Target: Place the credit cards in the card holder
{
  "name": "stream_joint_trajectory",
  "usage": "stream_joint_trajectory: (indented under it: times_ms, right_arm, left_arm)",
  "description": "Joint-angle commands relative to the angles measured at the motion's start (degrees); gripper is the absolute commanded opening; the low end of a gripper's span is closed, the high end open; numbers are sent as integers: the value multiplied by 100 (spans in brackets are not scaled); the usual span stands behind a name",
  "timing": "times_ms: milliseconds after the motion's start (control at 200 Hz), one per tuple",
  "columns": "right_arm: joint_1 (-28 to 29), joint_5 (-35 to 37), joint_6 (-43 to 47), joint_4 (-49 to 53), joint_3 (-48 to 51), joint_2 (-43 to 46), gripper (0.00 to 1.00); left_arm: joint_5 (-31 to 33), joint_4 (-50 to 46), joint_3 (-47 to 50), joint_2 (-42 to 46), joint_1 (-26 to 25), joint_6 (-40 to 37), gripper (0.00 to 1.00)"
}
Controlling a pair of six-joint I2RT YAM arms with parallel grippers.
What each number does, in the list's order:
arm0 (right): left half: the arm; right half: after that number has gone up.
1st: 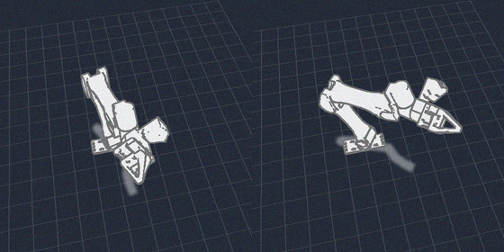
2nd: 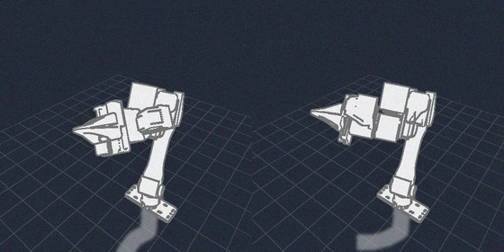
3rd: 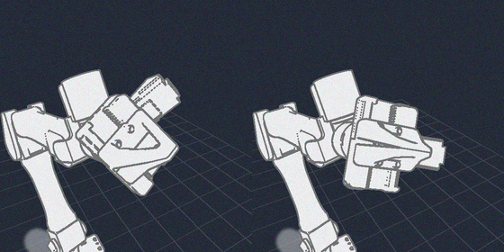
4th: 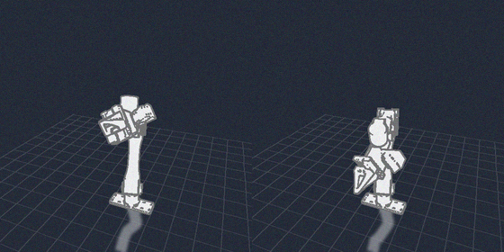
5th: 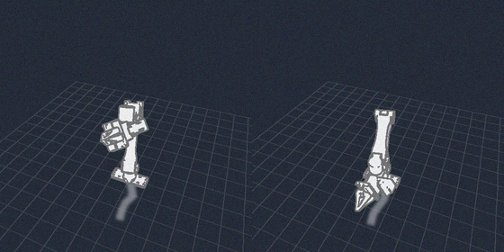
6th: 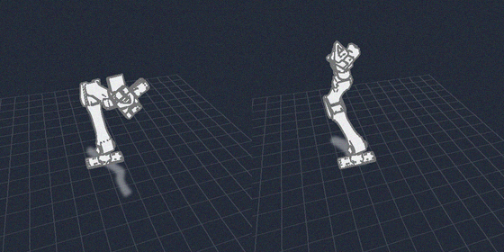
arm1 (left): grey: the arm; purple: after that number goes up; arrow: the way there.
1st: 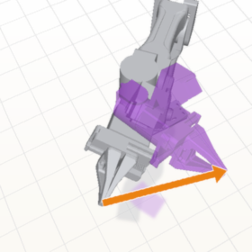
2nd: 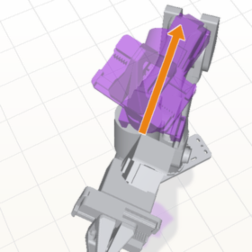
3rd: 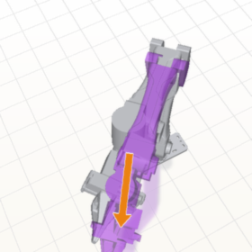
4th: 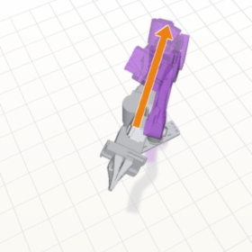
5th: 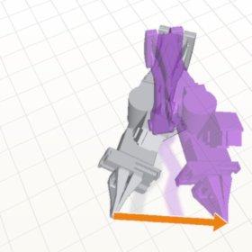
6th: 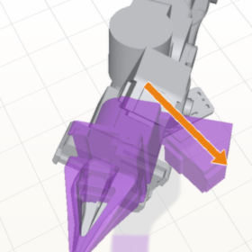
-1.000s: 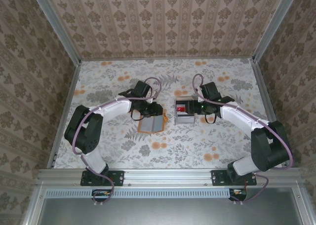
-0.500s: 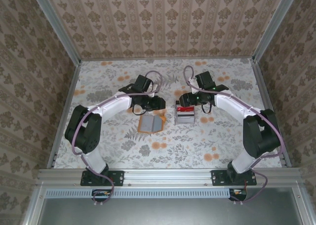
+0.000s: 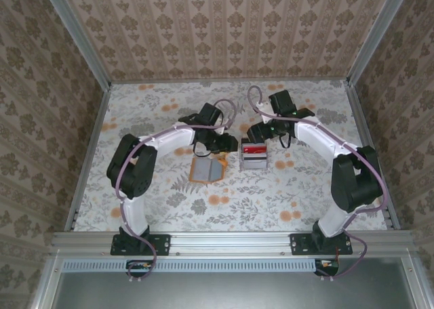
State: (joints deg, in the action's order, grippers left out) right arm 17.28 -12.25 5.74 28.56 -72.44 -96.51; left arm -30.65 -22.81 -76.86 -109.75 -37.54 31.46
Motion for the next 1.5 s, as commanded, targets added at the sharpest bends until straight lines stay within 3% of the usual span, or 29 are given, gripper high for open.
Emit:
stream_joint_trajectory:
  times_ms: [0,455,865,1495]
  right_arm:
    - [-24,-95,292,404,-226,-287,80]
    - [-26,-481,536,484,-402,-669,86]
    - [-27,-158,498,287,-365,-932,87]
    - [-118,416,107,-425,-151,-450,79]
  left_arm:
    - [-172,-120,-268,-162,-17,-134,40]
    - [-243,-58,-687,-769,-29,-53,42]
    - [-263,-75,-810,-919,-25,-59,43]
    - [-274,-32,-755,-881,-25,-52,43]
